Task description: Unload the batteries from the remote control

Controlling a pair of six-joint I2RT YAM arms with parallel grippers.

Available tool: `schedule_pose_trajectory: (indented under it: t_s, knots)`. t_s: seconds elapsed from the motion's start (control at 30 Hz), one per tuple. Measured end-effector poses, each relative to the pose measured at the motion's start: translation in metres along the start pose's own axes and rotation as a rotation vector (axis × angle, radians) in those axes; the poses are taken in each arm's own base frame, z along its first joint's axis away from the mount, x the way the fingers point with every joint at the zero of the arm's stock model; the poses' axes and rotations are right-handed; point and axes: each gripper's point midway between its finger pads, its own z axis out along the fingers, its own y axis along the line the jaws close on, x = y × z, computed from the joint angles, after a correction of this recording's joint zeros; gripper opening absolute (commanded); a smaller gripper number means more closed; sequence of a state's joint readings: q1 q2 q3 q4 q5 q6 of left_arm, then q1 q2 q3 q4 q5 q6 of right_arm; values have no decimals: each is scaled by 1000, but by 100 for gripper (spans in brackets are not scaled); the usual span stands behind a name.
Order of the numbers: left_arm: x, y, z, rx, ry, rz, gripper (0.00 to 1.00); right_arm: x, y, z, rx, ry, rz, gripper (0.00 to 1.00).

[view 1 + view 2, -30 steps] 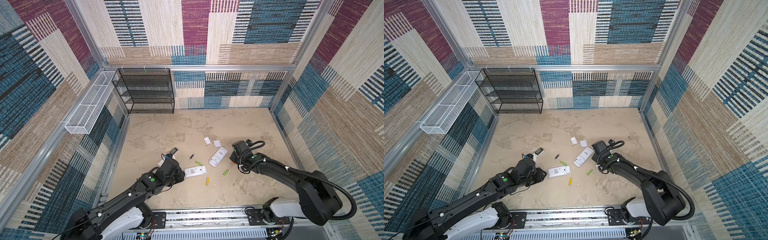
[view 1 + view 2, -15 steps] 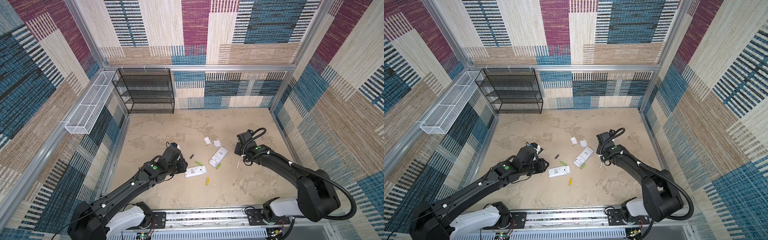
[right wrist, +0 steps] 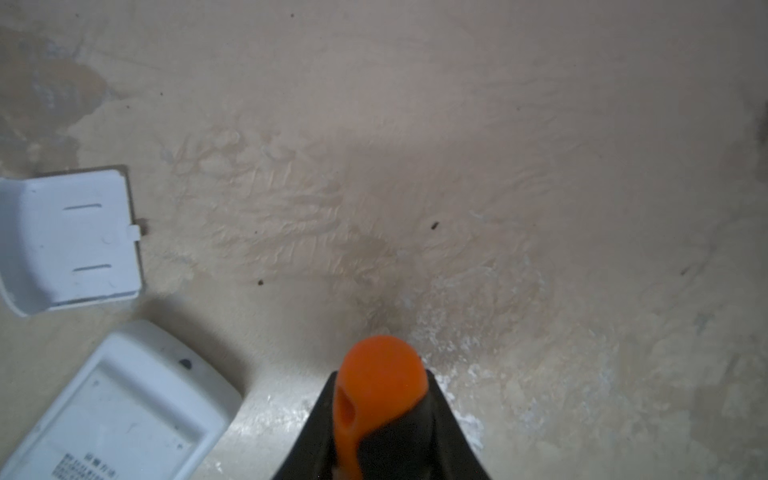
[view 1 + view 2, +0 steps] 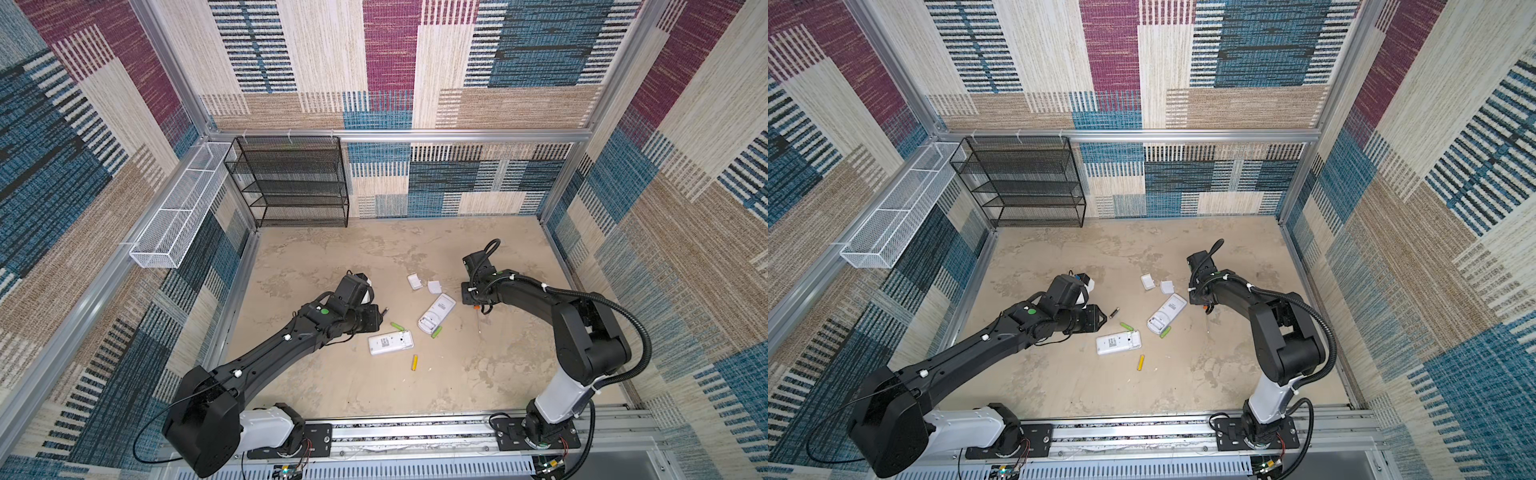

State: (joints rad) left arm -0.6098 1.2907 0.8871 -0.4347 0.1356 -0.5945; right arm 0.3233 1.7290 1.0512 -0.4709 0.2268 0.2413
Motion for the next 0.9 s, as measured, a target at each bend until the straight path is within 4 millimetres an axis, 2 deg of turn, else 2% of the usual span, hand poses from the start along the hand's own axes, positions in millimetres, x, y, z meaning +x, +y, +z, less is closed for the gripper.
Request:
schedule_pose_trajectory:
  t_s: [0.1,0.17,0.27,0.53,0.73,0.9]
  knots:
    - [-6,4,-1,-5,-11,1,32,1,3,8,-5,18,-15,27]
    - [-9,9,-2,-14,-17,-4,32,4,4,13,-2,31,-25,36]
    - [-12,16,-4,-27,-23,-9,33,5,4,17,1,42,-39,43]
    - [-21,35,-22,-68,-53,-13,42,6,4,18,3,43,-41,47]
    - [-37,58,-43,-173,-96,21,65,4,4,14,1,34,-40,48]
    - [-48,88,-51,-294,-80,67,87,-19,6,-5,-20,-32,-24,51]
